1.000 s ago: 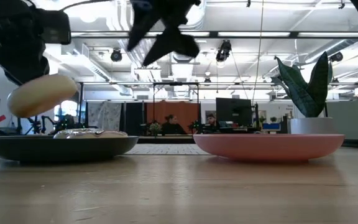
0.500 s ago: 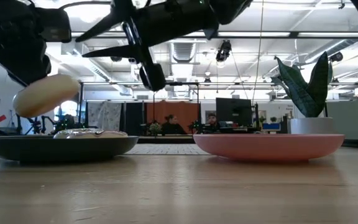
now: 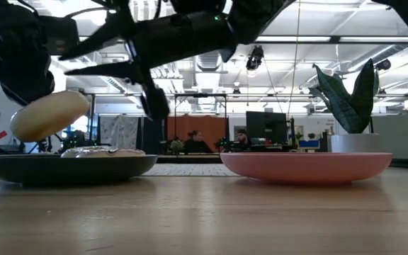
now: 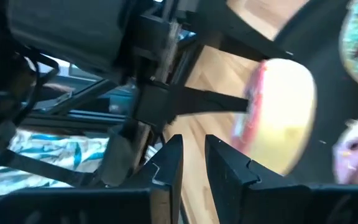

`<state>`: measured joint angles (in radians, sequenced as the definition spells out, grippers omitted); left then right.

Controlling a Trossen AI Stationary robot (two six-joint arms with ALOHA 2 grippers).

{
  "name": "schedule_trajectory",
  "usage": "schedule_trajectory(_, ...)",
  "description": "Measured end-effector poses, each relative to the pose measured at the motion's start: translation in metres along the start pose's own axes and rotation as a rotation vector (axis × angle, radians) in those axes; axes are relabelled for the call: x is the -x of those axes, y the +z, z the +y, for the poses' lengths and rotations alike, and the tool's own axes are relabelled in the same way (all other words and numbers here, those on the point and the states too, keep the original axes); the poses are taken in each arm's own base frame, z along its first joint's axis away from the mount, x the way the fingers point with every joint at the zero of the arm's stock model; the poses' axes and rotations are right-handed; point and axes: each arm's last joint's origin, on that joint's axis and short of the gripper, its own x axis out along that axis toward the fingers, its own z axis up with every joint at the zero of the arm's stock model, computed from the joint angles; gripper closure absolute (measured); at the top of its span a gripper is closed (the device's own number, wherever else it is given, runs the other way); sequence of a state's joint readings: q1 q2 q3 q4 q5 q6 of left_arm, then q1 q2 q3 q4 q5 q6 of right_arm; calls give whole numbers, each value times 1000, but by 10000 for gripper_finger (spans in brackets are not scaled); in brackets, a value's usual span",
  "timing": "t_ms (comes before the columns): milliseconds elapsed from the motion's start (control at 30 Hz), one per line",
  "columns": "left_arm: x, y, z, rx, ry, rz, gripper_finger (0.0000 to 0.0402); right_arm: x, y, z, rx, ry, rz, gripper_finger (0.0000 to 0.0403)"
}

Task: Pick & Place donuts
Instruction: Put the big pink donut on the black plate

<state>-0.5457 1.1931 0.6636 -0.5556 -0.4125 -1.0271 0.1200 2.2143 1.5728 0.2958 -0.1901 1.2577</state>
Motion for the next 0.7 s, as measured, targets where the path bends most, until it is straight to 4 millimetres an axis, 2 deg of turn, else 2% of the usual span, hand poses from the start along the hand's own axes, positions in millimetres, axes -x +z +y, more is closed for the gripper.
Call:
schedule_trajectory(100,0,0,-1,6,-9,4,284,-6,1,1,2,18,20,342)
schedule_trajectory(333,1,0,-2,27,-25,10,284,-22,-3,-14,-30,-10,41,342)
schedule_trajectory(700,1,-3,0,53,-22,59,284,-22,-5,-24,-2,-102,64,342)
